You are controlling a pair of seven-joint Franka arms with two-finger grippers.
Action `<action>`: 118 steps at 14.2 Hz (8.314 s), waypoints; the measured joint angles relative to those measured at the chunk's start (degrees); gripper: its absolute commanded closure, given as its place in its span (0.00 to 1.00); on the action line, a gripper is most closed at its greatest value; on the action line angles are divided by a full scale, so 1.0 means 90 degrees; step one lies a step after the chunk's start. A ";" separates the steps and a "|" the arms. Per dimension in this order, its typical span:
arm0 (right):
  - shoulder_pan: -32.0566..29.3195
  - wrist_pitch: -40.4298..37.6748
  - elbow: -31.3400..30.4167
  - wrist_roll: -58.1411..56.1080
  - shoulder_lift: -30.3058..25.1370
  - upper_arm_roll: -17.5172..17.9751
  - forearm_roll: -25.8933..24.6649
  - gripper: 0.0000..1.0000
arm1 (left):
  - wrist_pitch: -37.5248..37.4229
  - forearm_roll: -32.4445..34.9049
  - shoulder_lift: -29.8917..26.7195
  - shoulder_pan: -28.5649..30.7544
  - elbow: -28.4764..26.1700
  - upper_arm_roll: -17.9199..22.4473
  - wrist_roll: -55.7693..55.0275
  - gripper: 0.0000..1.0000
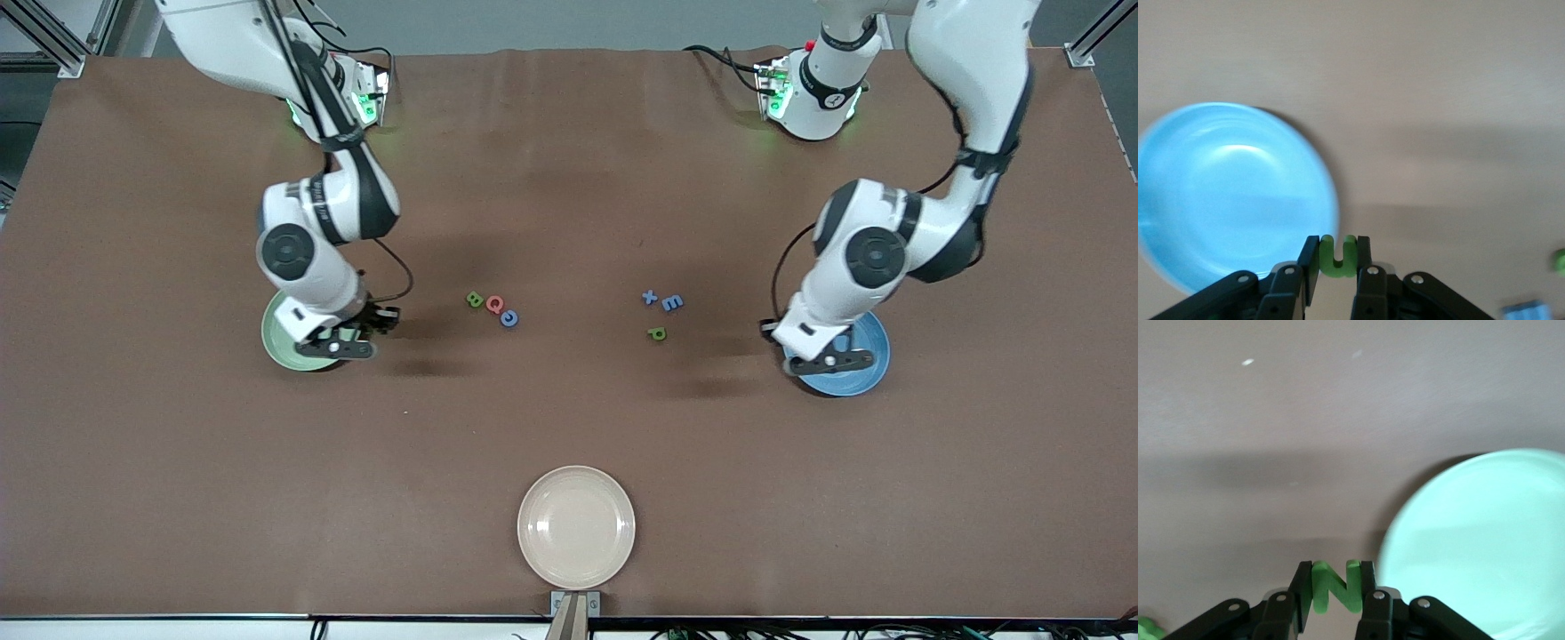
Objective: Sort upper and lower case letters into plates
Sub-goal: 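Carry the N to the green plate while the left gripper carries u to blue, then release the N and reach the green B while the left gripper reaches the a, then grasp the green B with the right gripper while the left gripper grasps the a, then place the B on the green plate while the left gripper places a on blue, then reach the right gripper to the pink O while the left gripper reaches the m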
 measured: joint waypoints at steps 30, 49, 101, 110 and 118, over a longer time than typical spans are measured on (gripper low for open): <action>0.2262 0.1659 -0.0881 0.4016 0.0372 -0.0249 0.0068 0.00 | 0.0101 0.0785 0.0424 0.1368 0.0109 -0.1380 -0.0371 0.00; 0.2954 0.1826 -0.0253 0.6198 0.1175 -0.0093 0.0071 0.19 | 0.0366 0.1299 0.2404 -0.0693 0.1561 -0.1756 -0.3869 0.00; -0.0549 0.0360 -0.1052 0.0627 -0.0282 0.0021 0.0092 0.00 | 0.0905 0.2708 0.0667 0.3749 -0.1154 -0.2727 -0.0981 0.82; 0.1708 0.0817 -0.0580 0.4223 0.0073 0.0126 0.0093 0.00 | 0.1028 0.2714 0.0698 0.3819 -0.1297 -0.2733 -0.0929 0.14; 0.2540 0.0917 0.0590 0.4715 0.1159 0.0444 0.0613 0.02 | 0.0770 0.2714 0.0505 0.3876 -0.1030 -0.3462 -0.1471 0.00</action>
